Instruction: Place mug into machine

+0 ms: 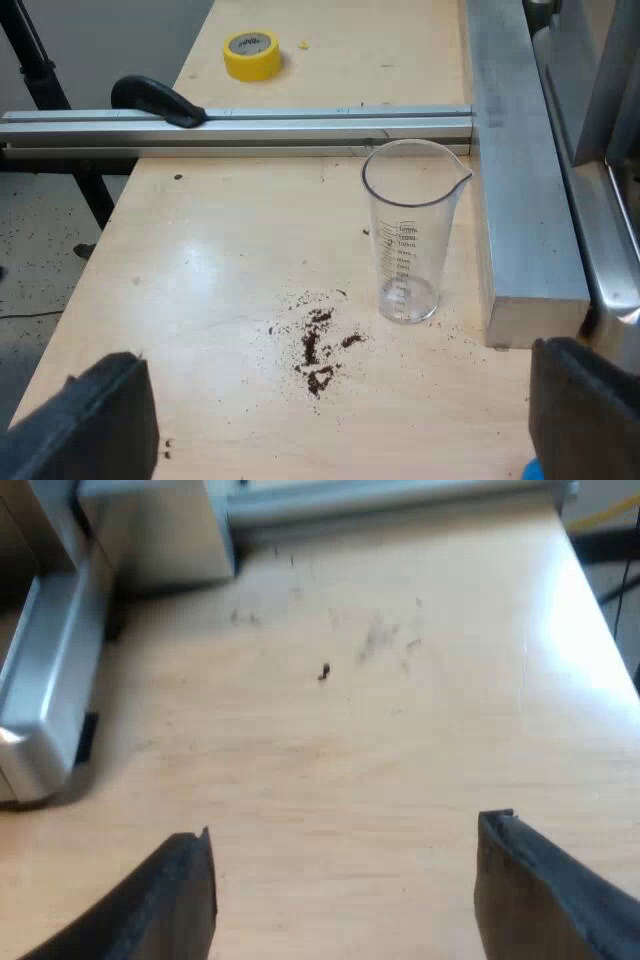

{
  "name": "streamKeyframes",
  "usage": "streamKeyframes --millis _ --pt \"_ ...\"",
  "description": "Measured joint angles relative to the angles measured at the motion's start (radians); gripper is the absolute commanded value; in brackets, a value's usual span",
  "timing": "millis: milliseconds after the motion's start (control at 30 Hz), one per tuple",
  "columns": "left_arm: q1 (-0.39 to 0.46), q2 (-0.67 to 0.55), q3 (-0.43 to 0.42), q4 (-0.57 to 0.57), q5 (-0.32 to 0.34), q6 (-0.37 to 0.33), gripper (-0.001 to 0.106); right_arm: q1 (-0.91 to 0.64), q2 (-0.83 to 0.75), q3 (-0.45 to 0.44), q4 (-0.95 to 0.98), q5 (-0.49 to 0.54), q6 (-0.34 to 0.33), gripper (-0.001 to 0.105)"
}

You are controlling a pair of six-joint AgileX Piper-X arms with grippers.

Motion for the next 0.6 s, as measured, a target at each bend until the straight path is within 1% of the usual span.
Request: streamKeyframes --millis 600 --pt "0.0 0.0 0.003 -0.015 0.0 0.007 0.077 0.0 0.0 0.005 -0.006 0.0 0.0 0.057"
